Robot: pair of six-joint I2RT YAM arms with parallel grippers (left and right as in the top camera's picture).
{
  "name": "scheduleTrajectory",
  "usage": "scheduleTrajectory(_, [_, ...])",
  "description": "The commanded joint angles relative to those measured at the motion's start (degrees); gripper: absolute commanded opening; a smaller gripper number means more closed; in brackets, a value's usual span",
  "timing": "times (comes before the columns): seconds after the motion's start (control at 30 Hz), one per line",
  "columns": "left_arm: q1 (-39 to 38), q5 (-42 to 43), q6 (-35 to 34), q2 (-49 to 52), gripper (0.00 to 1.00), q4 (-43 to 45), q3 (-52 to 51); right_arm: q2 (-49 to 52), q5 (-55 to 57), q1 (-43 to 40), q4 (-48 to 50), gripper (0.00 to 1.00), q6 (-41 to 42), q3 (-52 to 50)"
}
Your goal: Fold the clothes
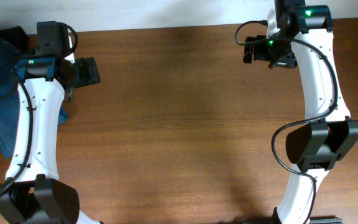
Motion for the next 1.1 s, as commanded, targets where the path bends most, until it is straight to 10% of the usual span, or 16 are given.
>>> scheduleTrajectory(0.0, [0.35,0.61,-0.70,-0.59,0.99,0.22,-0.11,0.24,0.48,-0.37,0.02,0.99,-0.35,-0.28])
scheduleTrajectory(1.07, [0.35,3.89,-0.70,-0.59,0.99,4.35,-0.11,-0.09,0.48,-0.31,0.00,0.99,-0.35,-0.28])
